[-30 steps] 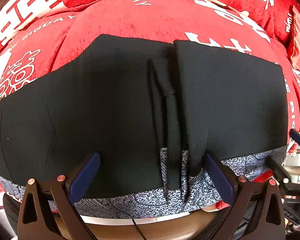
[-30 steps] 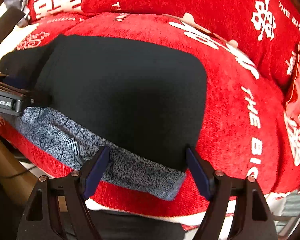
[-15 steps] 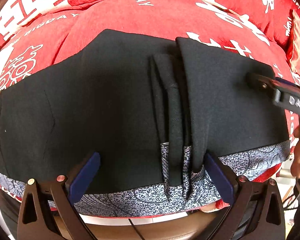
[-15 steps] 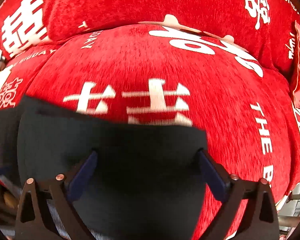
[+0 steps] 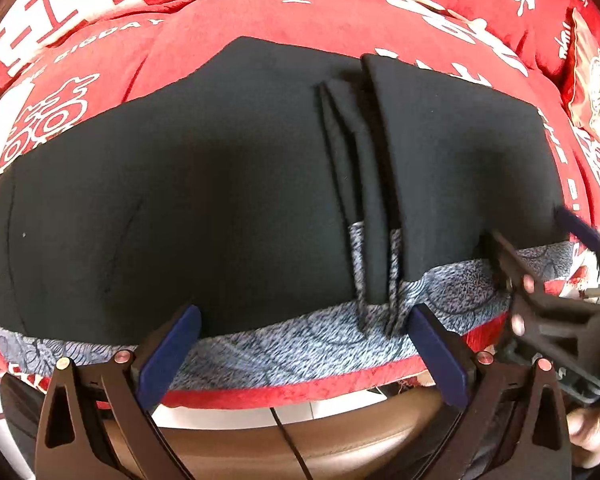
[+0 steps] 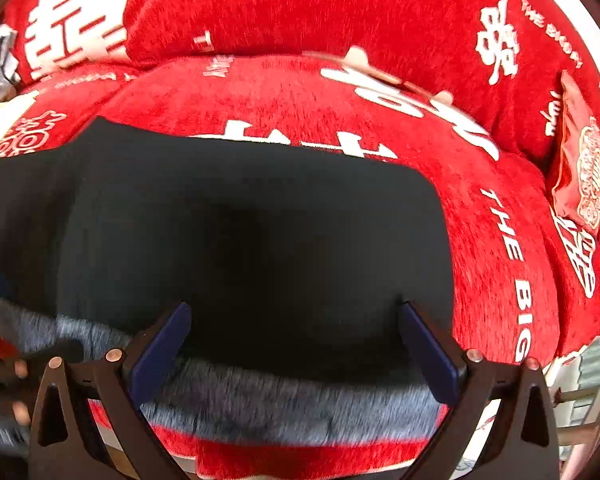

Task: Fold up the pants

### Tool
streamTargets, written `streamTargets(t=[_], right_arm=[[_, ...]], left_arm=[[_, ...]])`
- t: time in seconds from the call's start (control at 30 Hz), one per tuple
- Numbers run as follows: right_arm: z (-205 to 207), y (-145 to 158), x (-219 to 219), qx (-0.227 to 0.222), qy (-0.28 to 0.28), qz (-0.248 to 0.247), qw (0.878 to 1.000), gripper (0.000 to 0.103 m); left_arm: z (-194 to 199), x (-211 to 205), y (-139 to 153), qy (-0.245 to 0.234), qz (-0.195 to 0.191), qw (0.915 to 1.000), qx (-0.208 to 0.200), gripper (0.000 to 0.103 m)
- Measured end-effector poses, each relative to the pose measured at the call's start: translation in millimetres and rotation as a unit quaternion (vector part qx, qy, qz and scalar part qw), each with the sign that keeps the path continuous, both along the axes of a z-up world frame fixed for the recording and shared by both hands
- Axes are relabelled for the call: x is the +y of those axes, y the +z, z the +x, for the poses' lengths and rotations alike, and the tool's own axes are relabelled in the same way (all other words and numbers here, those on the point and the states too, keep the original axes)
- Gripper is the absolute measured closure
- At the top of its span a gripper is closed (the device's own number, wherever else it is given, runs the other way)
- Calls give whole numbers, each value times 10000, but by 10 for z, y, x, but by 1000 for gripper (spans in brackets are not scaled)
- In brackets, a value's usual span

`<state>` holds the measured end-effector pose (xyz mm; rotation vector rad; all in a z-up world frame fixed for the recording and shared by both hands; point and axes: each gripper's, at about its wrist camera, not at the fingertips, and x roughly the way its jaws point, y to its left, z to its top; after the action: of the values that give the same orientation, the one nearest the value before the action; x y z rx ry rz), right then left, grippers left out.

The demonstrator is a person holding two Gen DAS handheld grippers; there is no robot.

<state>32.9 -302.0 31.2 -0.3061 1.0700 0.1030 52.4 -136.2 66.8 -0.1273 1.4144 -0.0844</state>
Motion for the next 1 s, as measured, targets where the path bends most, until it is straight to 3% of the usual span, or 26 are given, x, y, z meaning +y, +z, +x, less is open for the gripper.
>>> streamTargets(t=[0.23,0.4,0.63,0.73,0.9,1.0], right_arm=[[81,178,6,-8,-25,117,9999,0],[495,-19,359,303,48,146,9994,0],[912,-1,554,284,-534,533,9967,0],[832,34,571,224,-702,785,9942,0],[411,-24,599,159,-425,919,9947,0],[48,-62,709,-2,59,395,9992,0]], left_arm=[[-24,26,-19,123,-98,9999,-37,0],[-82,68,-15,148,-33,9999,-49,0],[-184,460,71,633,13,9978,-170,0],[-201,703,91,946,116,9952,-242,0],[-233,1097,-91,1411,136,9899,-79,0],[-287,1172,-176,1463,163,9891,-44,0]])
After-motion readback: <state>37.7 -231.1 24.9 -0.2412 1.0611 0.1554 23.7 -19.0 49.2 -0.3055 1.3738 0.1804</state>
